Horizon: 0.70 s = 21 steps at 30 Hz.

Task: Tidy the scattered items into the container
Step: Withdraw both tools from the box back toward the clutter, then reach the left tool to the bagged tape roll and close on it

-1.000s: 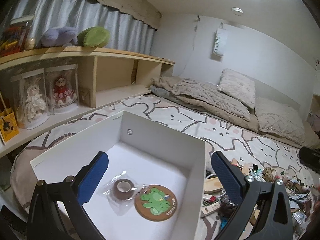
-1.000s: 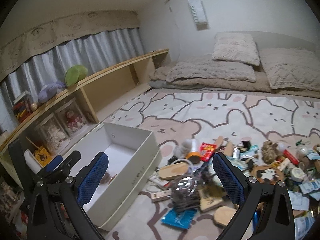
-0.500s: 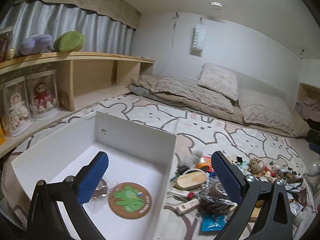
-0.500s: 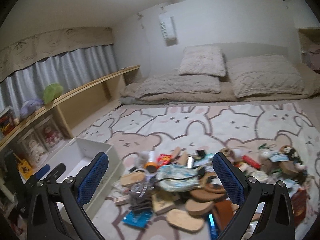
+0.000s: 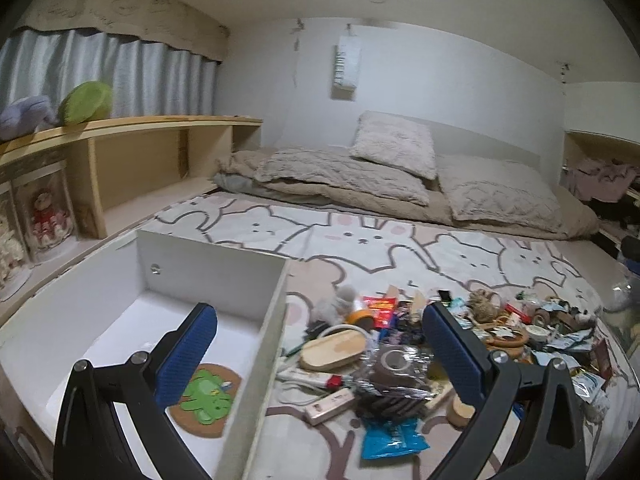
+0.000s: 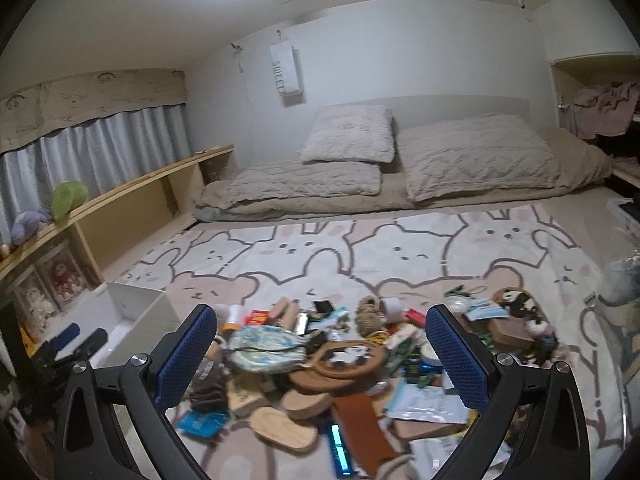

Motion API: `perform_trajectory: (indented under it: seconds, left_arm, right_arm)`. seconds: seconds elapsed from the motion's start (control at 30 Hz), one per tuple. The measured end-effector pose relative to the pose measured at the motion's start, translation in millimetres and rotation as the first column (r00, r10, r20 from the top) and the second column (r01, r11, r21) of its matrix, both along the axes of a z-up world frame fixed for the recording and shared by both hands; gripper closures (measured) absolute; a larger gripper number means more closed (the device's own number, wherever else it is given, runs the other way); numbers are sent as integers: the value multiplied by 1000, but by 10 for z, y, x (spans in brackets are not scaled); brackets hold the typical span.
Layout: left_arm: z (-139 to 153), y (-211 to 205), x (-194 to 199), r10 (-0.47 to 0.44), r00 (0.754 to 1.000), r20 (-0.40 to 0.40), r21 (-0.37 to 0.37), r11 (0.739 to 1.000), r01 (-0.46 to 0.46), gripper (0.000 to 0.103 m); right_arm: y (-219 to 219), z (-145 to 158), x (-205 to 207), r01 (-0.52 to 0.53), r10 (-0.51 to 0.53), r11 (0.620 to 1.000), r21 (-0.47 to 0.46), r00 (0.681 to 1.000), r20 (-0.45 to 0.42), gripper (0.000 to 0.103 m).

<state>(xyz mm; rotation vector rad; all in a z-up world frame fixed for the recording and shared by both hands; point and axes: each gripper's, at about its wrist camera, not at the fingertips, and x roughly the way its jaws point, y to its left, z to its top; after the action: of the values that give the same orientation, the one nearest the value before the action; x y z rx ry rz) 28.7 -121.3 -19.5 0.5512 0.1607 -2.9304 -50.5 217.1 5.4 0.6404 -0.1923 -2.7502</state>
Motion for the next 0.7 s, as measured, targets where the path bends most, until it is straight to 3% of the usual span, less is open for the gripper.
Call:
perform_trajectory:
  seconds: [0.2, 0.43, 0.7]
  left_arm:
    - [-21, 119, 0, -49, 998, -39, 36, 998, 51, 0]
    - [-89, 234, -28, -79, 996, -40, 28, 996, 80, 0]
    - [-176, 385, -101, -117, 993, -1, 11, 993, 117, 0]
  right_arm:
    - [336, -145, -27, 74, -74, 997, -28, 997, 18, 0]
    - [605, -208, -25, 172, -172, 985, -7, 985, -32, 0]
    - [969, -455, -61, 250, -249, 968, -26, 968, 43, 0]
